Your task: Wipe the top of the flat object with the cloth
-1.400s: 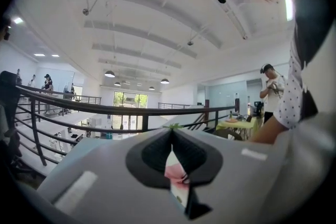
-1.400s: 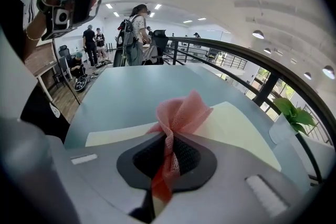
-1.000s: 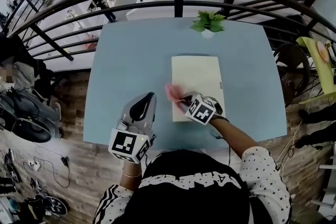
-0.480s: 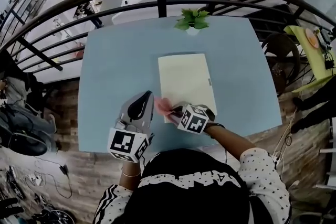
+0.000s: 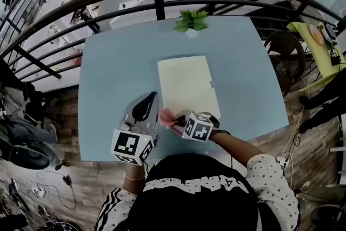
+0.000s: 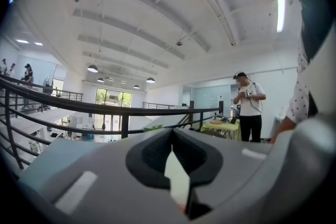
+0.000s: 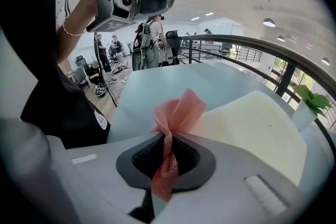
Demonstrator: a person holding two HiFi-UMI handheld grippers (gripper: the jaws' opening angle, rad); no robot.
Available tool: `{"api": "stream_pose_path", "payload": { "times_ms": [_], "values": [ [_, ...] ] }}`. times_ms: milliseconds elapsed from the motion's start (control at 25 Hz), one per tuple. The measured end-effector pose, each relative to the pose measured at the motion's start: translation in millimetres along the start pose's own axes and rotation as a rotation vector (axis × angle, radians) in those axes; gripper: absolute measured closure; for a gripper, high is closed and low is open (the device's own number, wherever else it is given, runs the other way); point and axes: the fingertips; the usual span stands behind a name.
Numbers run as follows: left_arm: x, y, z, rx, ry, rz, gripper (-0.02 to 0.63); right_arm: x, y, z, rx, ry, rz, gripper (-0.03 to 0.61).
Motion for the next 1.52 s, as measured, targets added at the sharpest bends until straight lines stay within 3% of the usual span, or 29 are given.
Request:
{"api": "stream_pose_path", "payload": {
  "times_ms": [320, 480, 760, 1200, 1520],
  "values": [
    [-7.9, 9.9, -1.2, 0.003, 0.004, 0.046, 0.614, -8.0, -3.1, 5.5, -0.021, -0.061, 0.062, 0.560],
    [-12.7, 16.0, -1.2, 0.005, 0.005, 0.073, 0.614, -19.8, -27.8, 19.5, -0.102, -0.101, -0.023, 0.560],
    [-21.6, 31.3, -6.9, 0.011, 0.025, 0.150, 0.614, -41.2, -115.9, 21.6, 0.033, -0.157, -0.191, 0.560],
    [-50.2, 56.2, -15.5, -0.004, 0.043, 0.281, 0.614, -45.1, -235.5, 20.4, 0.058, -0.103, -0.390, 0.560],
    [-74.1, 73.7, -15.0, -0.014, 0.067, 0.355, 0.614, -21.6, -285.9, 12.7, 0.040, 0.044, -0.462, 0.560]
  ]
}}
Point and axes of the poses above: the fingertips, and each gripper's own axes: x forward along the fingers, y to its left, z out of its top, and after that the axes turned 3 degrees about y, right-handed
